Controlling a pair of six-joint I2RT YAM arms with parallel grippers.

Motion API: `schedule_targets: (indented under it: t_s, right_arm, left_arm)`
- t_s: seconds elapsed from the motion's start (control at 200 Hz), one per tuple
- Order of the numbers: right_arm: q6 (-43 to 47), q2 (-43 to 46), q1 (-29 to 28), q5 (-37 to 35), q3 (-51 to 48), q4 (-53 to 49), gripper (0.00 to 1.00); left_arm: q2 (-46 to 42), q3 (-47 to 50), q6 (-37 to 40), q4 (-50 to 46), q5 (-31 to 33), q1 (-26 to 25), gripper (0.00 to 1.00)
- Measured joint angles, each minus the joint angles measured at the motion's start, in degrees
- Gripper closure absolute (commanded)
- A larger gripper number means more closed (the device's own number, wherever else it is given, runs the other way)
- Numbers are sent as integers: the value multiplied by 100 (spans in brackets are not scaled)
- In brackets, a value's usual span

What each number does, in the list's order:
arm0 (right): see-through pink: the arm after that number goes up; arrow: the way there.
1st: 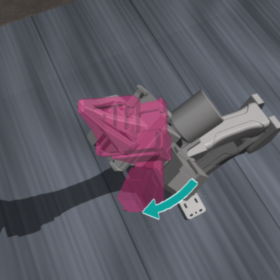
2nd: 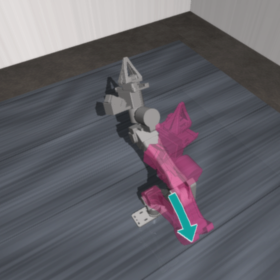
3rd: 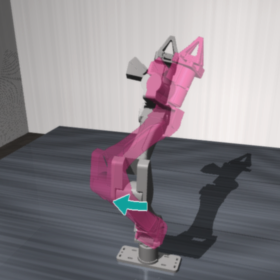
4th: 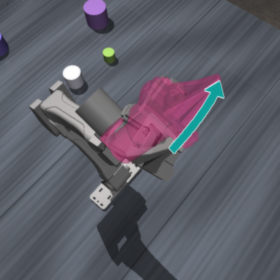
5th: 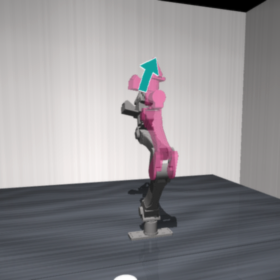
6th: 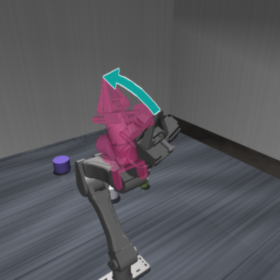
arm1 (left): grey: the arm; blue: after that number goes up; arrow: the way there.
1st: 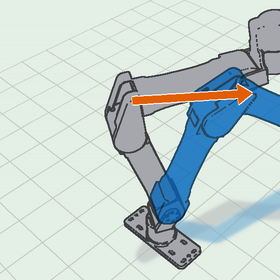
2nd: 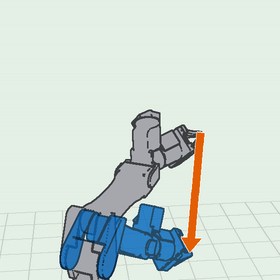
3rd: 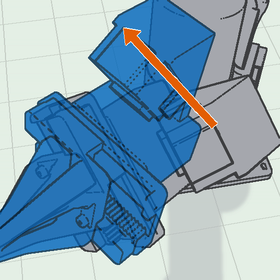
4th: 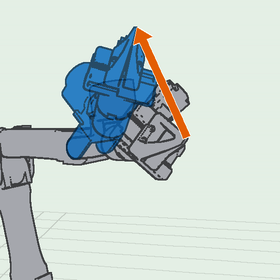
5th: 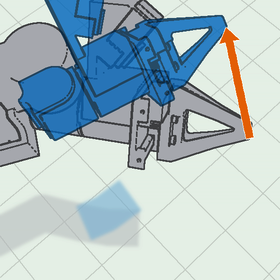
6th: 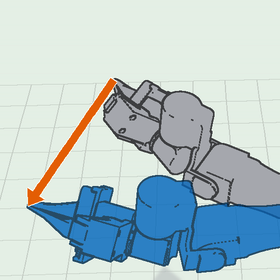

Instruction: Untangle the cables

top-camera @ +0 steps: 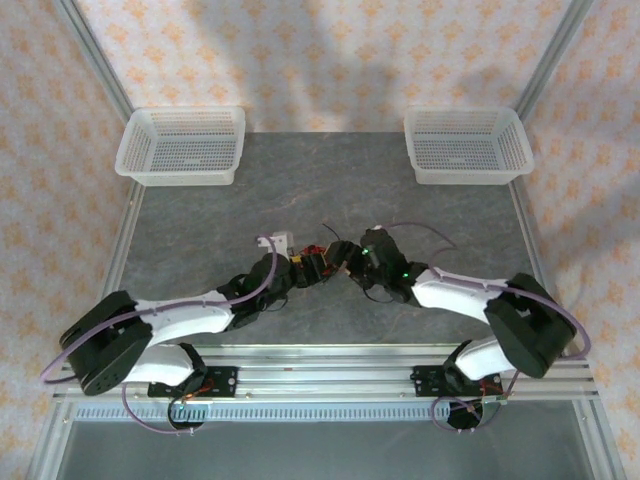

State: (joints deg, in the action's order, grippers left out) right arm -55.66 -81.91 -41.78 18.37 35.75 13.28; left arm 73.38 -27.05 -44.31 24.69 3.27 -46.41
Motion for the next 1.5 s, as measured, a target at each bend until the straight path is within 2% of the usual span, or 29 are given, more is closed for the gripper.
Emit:
schedule_targets:
  t_s: [0.145, 0.305, 0.546, 0.701, 1.041, 1.121, 1.256, 1.351, 1.502]
  right_arm:
    - [-146, -337, -101, -35, 114, 216, 19]
    - [-219, -461, -109, -94, 107, 221, 21]
    - [-129, -516, -105, -214, 26, 221, 31]
    - [-48, -885, -92, -177, 48, 319, 40]
    - [120, -1163, -81, -59, 109, 796, 39]
    - [313, -1167, -66, -57, 79, 1080, 42]
    - [616, -1373, 125, 103, -98, 1814, 57]
    - [688, -1646, 321, 354, -262, 2273, 56]
    - [835, -1825, 426, 748, -299, 2758, 49]
  left_arm:
    - [-385, -210, 249, -881, 177, 2, 21]
    - [-286, -798, 490, -1530, 313, 7, 23]
    - [468, -1193, 990, -1843, 411, 7, 26]
    - [758, -1364, 1268, -1998, 498, 7, 26]
    - [758, -1375, 1314, -1980, 476, 107, 26]
    - [656, -1292, 1340, -1976, 422, 195, 26]
    - [133, -988, 1360, -1974, 302, 424, 26]
    - [-282, -826, 1362, -1976, 260, 566, 26]
    - [-619, -761, 1408, -1978, 140, 603, 25]
